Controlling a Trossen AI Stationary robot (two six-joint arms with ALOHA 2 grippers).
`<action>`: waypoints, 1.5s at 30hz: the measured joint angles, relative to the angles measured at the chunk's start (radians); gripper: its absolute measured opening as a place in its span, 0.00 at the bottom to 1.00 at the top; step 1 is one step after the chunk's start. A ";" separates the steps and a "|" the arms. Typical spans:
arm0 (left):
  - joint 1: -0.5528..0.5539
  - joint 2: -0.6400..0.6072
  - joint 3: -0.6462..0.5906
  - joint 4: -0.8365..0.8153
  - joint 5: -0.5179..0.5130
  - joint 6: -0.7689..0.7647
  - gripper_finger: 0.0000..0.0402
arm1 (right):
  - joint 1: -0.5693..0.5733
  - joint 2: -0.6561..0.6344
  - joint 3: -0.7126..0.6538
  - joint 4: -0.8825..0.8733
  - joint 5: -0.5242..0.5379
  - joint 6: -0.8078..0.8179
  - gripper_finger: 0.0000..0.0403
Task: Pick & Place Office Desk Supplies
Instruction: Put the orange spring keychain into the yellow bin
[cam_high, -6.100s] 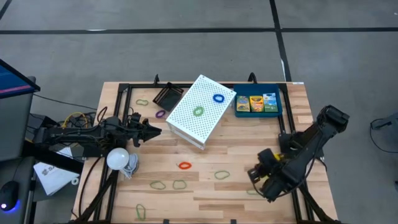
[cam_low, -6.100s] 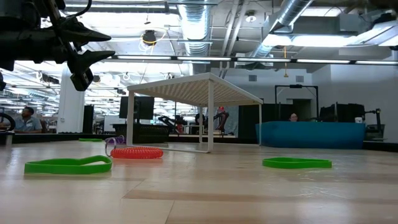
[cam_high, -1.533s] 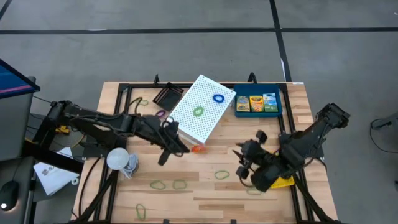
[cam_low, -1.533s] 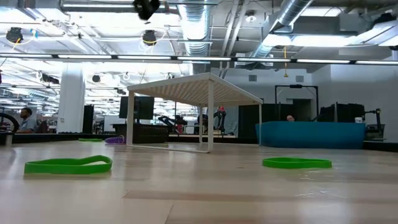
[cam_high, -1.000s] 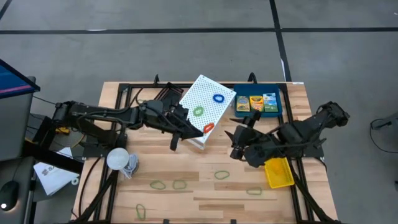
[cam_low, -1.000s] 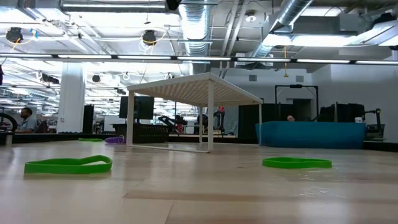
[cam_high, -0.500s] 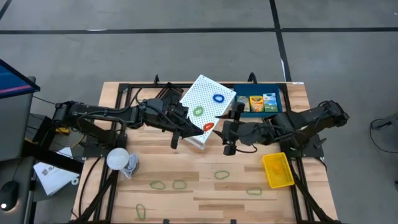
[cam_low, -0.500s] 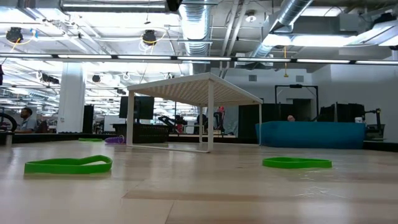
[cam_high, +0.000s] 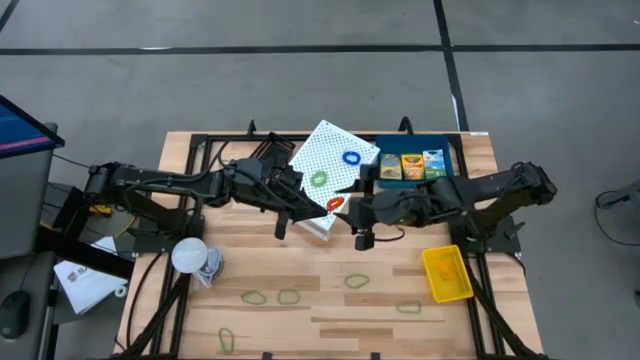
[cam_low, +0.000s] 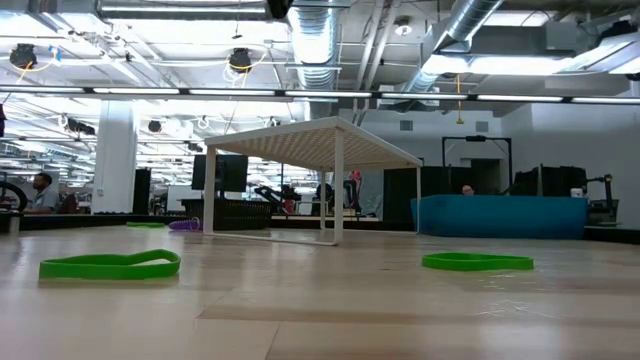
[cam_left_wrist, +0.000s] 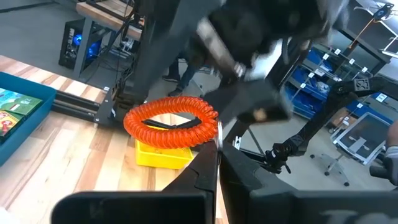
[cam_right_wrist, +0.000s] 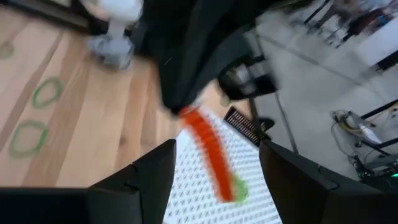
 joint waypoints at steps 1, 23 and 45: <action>0.000 0.000 0.000 0.000 0.000 0.000 0.00 | 0.000 0.002 -0.002 -0.005 -0.002 -0.005 0.56; 0.000 0.000 0.000 -0.002 0.000 0.000 0.00 | -0.004 -0.002 0.001 -0.001 -0.001 -0.022 0.14; -0.008 -0.009 0.000 -0.060 0.024 -0.001 0.29 | -0.004 -0.002 0.001 -0.027 0.008 0.005 0.05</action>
